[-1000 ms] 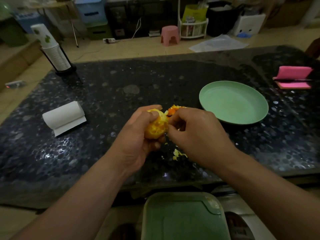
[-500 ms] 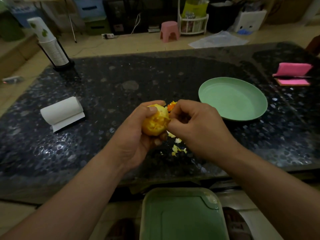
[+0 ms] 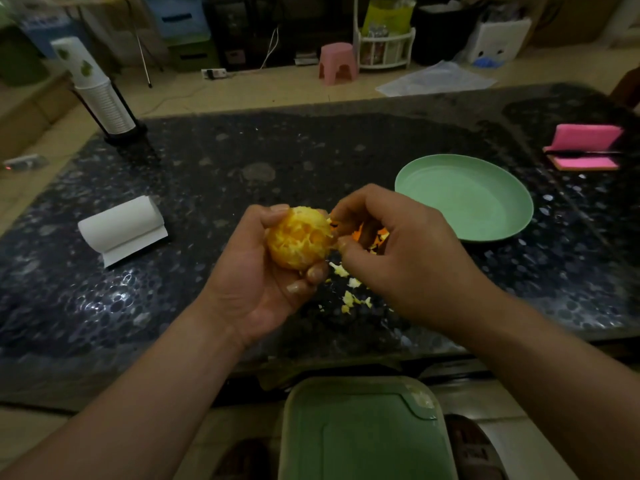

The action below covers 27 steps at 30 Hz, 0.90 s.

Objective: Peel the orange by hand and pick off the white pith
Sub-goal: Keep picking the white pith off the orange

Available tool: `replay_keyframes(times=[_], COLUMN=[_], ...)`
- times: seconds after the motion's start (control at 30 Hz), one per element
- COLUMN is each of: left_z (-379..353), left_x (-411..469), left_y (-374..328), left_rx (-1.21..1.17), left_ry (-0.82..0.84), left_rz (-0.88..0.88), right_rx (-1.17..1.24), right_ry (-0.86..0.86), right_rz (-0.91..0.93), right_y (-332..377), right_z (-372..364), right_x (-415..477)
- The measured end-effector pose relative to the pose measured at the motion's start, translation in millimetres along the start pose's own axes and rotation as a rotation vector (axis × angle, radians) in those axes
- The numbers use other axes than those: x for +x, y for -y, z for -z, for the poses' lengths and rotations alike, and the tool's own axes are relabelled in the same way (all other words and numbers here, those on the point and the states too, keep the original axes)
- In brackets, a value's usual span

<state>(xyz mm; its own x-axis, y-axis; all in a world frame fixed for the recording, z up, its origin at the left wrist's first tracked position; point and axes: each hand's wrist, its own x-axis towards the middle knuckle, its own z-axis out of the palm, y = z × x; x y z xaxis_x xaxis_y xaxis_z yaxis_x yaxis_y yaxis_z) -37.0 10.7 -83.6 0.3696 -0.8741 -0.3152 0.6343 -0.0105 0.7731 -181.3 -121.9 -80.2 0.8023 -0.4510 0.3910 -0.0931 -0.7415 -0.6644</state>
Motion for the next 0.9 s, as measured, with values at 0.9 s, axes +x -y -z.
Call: replay_keyframes(times=[0.9], left_z=[2], left_x=[0], left_y=[5], left_rx=[0.077], left_ry=[0.006], left_rz=[0.097], right_rx=[-0.281], right_ry=[-0.066], right_rz=[0.146], right_y=[-8], right_z=[-6], right_x=[2])
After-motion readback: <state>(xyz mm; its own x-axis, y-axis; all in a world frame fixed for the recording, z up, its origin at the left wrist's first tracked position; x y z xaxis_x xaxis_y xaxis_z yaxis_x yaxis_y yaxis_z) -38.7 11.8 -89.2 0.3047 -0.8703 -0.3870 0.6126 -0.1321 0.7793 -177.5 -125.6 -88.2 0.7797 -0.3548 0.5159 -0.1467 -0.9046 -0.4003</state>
